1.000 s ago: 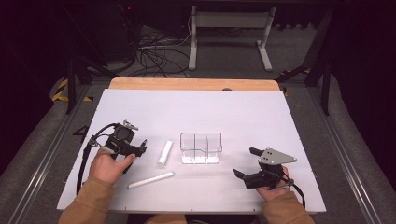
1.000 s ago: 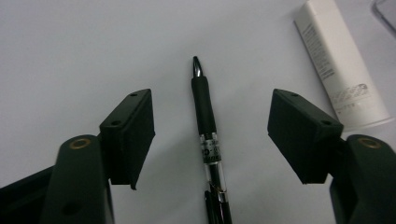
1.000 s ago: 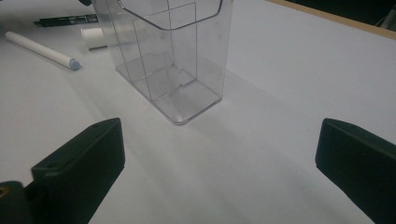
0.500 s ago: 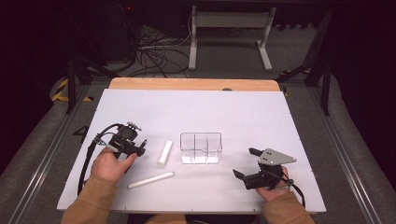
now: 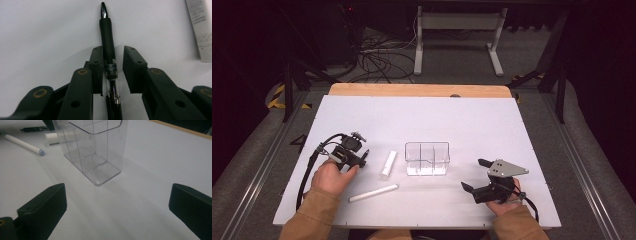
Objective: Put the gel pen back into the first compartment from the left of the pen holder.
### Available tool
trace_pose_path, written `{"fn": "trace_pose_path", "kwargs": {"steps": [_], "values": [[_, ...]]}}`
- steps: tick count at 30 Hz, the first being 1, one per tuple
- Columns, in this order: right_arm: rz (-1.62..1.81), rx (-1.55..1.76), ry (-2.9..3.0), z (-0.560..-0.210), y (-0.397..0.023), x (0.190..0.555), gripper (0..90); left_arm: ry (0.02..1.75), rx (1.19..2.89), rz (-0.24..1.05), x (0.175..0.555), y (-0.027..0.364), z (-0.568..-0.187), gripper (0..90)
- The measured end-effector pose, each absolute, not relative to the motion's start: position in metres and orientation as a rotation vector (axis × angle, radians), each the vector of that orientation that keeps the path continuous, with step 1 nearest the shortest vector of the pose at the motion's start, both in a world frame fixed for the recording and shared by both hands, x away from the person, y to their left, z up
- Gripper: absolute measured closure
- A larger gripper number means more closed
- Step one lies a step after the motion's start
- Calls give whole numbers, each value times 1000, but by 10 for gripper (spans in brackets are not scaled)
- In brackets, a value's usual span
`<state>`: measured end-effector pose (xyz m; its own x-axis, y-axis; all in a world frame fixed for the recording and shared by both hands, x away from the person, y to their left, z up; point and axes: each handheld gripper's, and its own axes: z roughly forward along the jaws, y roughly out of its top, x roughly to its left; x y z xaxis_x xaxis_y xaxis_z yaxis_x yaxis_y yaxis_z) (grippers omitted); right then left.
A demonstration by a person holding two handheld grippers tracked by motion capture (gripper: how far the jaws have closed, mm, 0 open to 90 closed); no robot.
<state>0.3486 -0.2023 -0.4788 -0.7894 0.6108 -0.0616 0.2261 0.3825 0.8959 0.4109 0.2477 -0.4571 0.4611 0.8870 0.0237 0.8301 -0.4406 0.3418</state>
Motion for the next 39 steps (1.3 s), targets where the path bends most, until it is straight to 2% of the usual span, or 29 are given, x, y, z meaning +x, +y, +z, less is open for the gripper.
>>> {"fn": "trace_pose_path", "kwargs": {"steps": [2, 9, 11, 19, 39], "values": [[1380, 727, 2265, -479, -202, 348, 18, 1477, 2437, 293, 411, 248, -458, 732], [1383, 721, 2266, -479, -202, 348, 18, 1498, 2430, 286, 412, 248, -458, 742], [1380, 720, 2267, -479, -202, 348, 19, 1502, 2430, 290, 412, 248, -458, 777], [1379, 719, 2269, -479, -201, 349, 19, 1515, 2424, 285, 412, 248, -458, 792], [1381, 711, 2272, -480, -200, 349, 19, 1333, 2319, 439, 389, 246, -413, 794]]}}
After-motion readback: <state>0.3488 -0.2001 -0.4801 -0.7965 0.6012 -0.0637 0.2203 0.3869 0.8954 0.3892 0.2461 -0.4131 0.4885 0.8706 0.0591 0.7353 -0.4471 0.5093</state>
